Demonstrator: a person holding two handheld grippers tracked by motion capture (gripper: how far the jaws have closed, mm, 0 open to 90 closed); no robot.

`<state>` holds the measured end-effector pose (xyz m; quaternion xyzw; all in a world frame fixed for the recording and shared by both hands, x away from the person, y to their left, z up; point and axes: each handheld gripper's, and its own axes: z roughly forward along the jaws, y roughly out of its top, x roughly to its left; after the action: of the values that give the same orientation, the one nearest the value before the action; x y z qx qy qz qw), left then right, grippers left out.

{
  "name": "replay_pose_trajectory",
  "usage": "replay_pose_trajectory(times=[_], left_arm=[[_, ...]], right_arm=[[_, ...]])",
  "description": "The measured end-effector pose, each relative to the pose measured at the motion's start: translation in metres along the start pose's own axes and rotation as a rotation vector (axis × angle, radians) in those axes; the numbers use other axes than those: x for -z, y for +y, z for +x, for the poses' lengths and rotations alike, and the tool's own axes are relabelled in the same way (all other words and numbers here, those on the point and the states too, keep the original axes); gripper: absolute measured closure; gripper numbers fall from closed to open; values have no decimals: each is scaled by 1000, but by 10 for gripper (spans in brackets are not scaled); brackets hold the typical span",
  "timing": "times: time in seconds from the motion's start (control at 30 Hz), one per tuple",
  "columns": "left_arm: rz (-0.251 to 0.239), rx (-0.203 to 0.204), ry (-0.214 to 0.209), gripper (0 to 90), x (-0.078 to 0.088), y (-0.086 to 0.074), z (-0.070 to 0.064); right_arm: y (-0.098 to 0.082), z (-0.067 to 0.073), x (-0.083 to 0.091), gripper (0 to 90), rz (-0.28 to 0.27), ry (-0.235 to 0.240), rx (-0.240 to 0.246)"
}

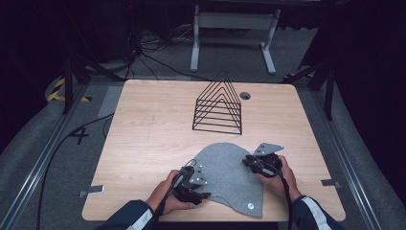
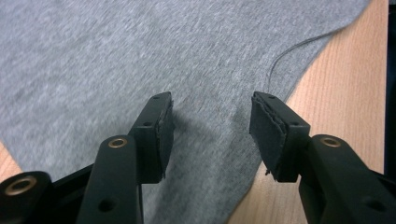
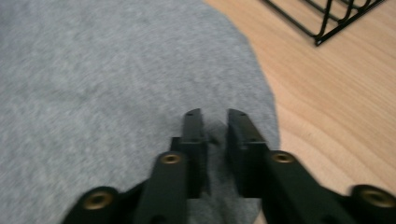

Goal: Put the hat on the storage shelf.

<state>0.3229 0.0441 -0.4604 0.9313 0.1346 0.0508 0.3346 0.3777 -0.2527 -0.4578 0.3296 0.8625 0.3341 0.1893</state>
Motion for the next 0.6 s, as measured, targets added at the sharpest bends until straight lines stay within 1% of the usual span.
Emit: replay_pose_trajectory(times=[0.03, 0.07, 0.1, 0.13, 0.17, 0.2, 0.23, 0.27, 0.3, 0.37, 0.4, 0.43, 0.47, 0.5, 0.53, 0.57, 0.6], left_arm=[[-5, -10, 16, 457, 1, 1, 0], [-16, -11, 19, 410, 3, 3, 3], [-25, 5, 31, 388, 5, 4, 5], [-40, 13, 56, 370, 8, 6, 9], [-57, 11, 87, 344, 11, 8, 16], [-72, 20, 107, 330, 14, 9, 23], [-89, 42, 129, 322, 16, 11, 35], [-74, 58, 151, 311, 17, 12, 46], [-64, 76, 154, 303, 15, 11, 54], [-24, 101, 152, 279, 8, 9, 73], [-24, 101, 152, 272, 8, 9, 73], [-7, 122, 148, 272, 4, 8, 81], [12, 148, 150, 245, -3, 5, 92], [14, 152, 150, 242, -6, 4, 97], [7, 165, 131, 202, -8, 3, 100], [3, 185, 110, 177, -9, 3, 104], [3, 186, 106, 154, -10, 4, 107]], right_arm=[[0, -2, 0, 672, -2, 0, -8], [0, -5, 1, 643, 0, 3, -33], [0, -8, 3, 605, -7, 6, -57], [0, -10, 6, 569, -15, 5, -69], [0, -13, 10, 530, -25, 4, -87], [0, -15, 15, 507, -32, 10, -101], [-1, -15, 19, 482, -35, 11, -112], [-4, -15, 23, 457, -27, 9, -112], [-7, -14, 25, 430, -9, 23, -118], [-10, -11, 25, 396, 22, 22, -124], [-11, -8, 26, 380, 29, 29, -131], [-11, -8, 26, 380, 29, 29, -131], [-12, -4, 26, 351, 49, 23, -122], [-12, -3, 25, 345, 56, 24, -127], [-13, -2, 24, 339, 62, 27, -127], [-14, 0, 23, 323, 74, 20, -127], [-15, 0, 21, 307, 82, 6, -127]])
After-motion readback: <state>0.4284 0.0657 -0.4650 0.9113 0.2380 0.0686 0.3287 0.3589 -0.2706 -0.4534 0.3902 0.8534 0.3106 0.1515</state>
